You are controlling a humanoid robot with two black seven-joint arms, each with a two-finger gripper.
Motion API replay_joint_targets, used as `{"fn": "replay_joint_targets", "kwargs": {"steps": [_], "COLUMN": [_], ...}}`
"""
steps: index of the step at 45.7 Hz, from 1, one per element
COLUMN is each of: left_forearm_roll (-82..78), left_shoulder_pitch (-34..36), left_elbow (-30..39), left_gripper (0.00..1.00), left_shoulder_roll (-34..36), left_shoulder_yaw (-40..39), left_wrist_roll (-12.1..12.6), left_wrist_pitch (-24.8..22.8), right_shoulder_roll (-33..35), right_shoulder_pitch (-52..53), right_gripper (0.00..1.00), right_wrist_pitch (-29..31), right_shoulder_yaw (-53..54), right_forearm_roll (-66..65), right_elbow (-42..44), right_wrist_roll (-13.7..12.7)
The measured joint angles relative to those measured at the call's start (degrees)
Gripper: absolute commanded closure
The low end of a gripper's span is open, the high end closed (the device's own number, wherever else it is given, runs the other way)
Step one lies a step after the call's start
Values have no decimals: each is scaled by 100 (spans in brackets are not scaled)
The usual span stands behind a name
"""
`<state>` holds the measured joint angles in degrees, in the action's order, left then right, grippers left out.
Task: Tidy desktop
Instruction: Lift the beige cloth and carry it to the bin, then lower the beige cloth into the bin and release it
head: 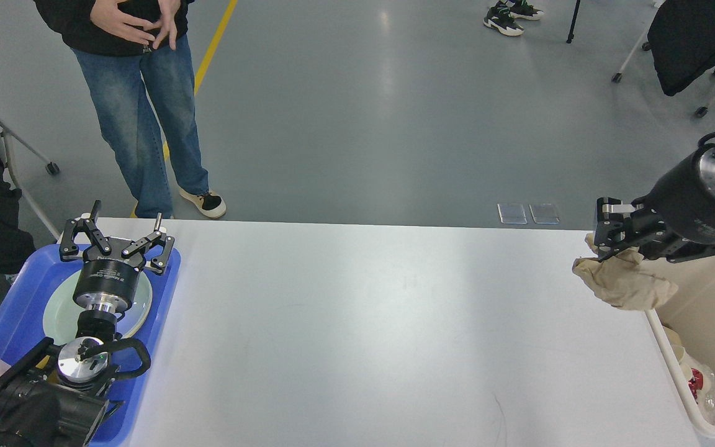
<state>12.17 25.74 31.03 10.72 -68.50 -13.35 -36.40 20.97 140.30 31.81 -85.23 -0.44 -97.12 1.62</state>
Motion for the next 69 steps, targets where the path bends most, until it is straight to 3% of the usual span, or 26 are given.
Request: {"fn": "replay_joint_targets", "kwargs": {"steps": [10,16,25,33,42,46,56,69], "left_forearm_roll": [4,4,4,6,5,6,5,5], "left_shoulder_pitch": [-3,-5,-6,-6,-6,-6,-6,-6], "left_elbow": [1,2,4,10,5,3,1,0], "left_gripper": [4,4,4,4,4,4,4,4], "left_shoulder_roll": [0,0,-2,-2,-1,-3,-5,-1], "left_shoulder_yaw": [1,2,1,1,-2,-5,-6,-6], "left_wrist_roll": [-3,-3,-3,-2,-2,1,1,1], "left_wrist_pitch": [0,0,0,0,0,0,0,-2], "right_shoulder_roll": [37,231,1027,1492,1011,447,-46,-251], "right_shoulder_pitch": [-1023,-2061,-3961,-6471,-8753,-9689,-10373,-10675], "right_gripper": [100,100,100,100,100,100,100,100], "right_wrist_pitch": [-924,-1349,-1455,-1455,-1502,-1941,-3092,-3351], "right_shoulder_yaw": [-617,-786,-225,1403,3101,3527,3659,3841], "right_forearm_roll": [358,785,878,879,867,867,910,916], "right_elbow": [429,1241,3307,5874,8172,9162,9528,9535], "right_wrist_roll": [-2,0,-16,-35,-63,-96,-184,-223]}}
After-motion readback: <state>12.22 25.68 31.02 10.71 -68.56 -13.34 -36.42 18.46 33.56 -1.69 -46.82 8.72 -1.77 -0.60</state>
